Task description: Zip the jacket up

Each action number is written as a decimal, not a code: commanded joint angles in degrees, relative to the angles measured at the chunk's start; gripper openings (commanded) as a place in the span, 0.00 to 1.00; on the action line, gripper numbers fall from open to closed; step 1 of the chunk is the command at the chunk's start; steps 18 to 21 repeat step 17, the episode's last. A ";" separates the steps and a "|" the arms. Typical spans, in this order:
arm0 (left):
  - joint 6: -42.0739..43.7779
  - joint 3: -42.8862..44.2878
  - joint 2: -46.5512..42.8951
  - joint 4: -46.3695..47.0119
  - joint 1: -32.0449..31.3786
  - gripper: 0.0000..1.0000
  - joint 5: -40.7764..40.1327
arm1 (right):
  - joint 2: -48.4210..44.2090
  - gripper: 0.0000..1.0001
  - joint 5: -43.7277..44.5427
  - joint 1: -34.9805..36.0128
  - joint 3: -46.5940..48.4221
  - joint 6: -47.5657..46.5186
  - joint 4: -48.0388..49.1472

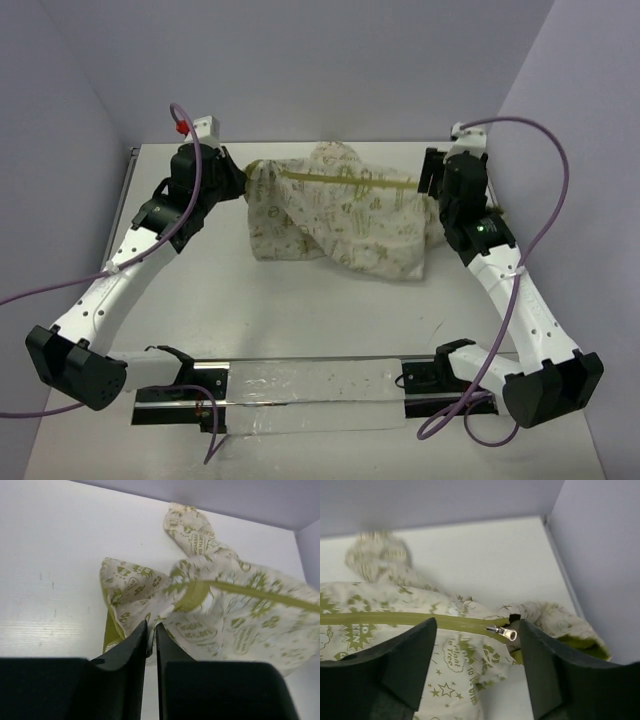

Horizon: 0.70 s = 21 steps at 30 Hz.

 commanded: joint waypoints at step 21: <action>4.18 2.61 -15.34 -8.30 0.98 0.95 -4.22 | -3.81 1.00 -4.10 -0.15 0.02 14.42 -13.33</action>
